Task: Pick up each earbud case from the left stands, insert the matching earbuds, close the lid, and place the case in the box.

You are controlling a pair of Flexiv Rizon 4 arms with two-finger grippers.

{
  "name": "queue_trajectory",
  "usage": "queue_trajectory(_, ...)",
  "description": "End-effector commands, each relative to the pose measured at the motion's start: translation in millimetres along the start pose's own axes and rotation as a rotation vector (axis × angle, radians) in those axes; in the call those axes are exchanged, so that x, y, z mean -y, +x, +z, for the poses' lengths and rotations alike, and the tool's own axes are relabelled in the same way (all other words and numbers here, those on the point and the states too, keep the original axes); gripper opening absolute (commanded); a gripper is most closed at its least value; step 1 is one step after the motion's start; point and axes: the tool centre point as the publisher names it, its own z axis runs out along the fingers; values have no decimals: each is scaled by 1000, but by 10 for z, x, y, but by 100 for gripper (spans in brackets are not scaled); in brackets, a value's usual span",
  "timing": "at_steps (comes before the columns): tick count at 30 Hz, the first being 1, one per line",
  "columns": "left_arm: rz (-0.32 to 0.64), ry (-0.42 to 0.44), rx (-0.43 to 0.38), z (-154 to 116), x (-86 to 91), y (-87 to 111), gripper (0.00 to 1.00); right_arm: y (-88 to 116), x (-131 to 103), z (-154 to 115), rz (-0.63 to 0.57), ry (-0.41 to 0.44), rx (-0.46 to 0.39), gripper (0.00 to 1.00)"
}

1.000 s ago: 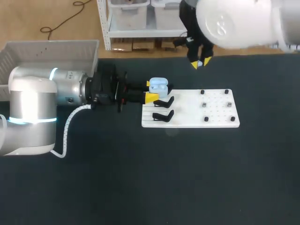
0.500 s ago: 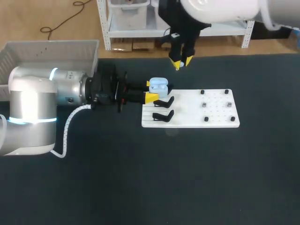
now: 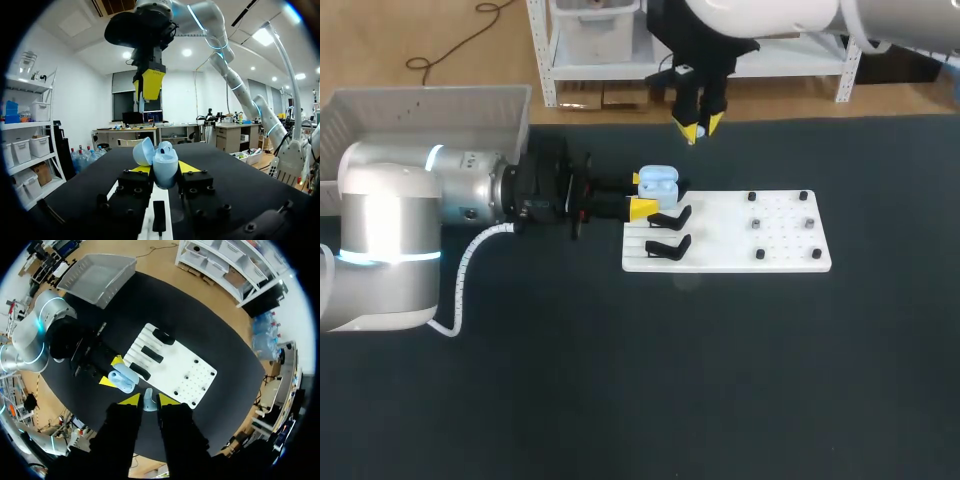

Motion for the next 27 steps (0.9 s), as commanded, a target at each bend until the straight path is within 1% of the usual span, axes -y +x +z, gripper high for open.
queue_trajectory(1,1,-3,-1,0,8,1,0,-69,-183,0,-40,33,-16,0)
queue_trajectory(4,1,-3,-1,0,8,1,0,-98,-299,13,-84,37,-28,0)
queue_trajectory(11,1,-3,-1,0,8,1,0,-87,-439,5,-125,19,-62,0)
queue_trajectory(14,1,-3,-1,0,8,1,0,-60,-467,-22,-125,11,-76,0)
queue_trajectory(17,31,1,15,26,-1,-16,0,-36,-490,-41,-125,5,-85,0)
queue_trajectory(19,34,0,26,39,-10,-26,0,-26,-500,-44,-126,0,-91,0)
queue_trajectory(22,36,-4,46,52,-32,-38,0,-9,-513,-27,-127,-13,-100,0)
queue_trajectory(27,30,-5,55,71,-46,-41,0,7,-550,23,-128,-25,-106,0)
